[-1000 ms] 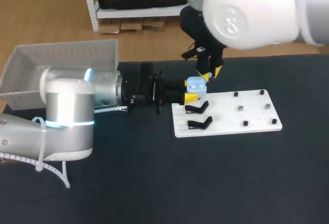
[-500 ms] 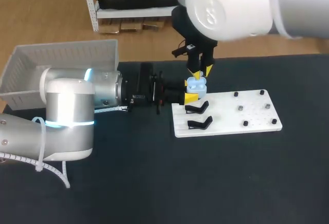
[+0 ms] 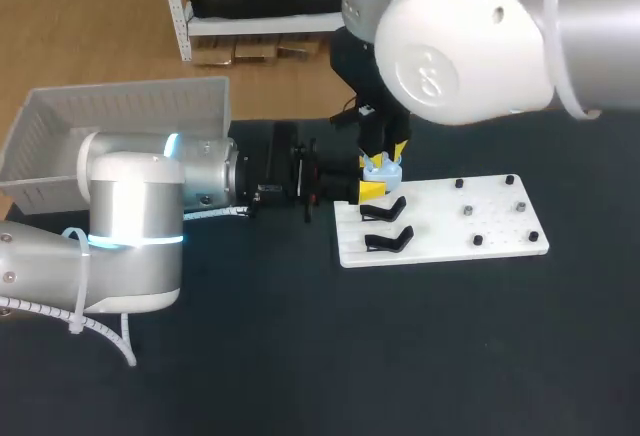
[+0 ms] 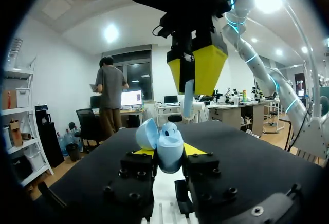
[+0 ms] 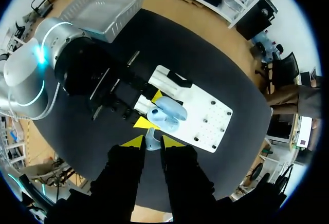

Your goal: Pick up each earbud case from the left stands, insert the matching earbuds, close the lid, and place the case in the box.

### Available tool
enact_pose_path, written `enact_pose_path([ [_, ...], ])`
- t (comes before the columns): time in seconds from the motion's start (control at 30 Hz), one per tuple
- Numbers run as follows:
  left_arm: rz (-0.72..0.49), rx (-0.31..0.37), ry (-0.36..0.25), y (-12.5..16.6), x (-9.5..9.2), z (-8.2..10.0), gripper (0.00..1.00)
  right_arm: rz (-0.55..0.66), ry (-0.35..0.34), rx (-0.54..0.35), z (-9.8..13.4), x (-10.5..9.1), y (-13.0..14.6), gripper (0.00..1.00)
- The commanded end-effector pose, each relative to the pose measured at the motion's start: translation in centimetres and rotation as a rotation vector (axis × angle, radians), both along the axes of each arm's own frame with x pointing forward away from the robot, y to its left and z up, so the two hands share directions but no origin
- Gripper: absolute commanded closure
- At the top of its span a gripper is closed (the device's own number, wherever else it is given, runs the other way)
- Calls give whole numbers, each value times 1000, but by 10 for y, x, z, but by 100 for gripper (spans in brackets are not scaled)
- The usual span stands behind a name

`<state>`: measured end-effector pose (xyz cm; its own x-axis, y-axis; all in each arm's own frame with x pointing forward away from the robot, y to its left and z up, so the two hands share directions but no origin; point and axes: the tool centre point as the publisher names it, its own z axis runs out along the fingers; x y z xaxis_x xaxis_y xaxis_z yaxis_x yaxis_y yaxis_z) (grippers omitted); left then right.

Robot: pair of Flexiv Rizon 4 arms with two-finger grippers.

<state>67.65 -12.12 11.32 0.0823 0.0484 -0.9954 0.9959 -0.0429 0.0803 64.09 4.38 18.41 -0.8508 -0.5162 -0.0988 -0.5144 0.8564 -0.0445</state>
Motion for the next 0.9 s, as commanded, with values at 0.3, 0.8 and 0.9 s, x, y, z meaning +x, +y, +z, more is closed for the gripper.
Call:
enact_pose_path([
  [0.3, 8, -3, -4, -1, -2, -1, 100, -6, -21, 15, -11, 1, 0, 100],
  [0.8, 8, -3, -4, -1, -2, -1, 100, -7, -32, 23, -14, 9, 2, 100],
  [0.9, 8, -3, -4, -1, -2, -1, 100, -5, -31, 24, -15, 10, 3, 100],
])
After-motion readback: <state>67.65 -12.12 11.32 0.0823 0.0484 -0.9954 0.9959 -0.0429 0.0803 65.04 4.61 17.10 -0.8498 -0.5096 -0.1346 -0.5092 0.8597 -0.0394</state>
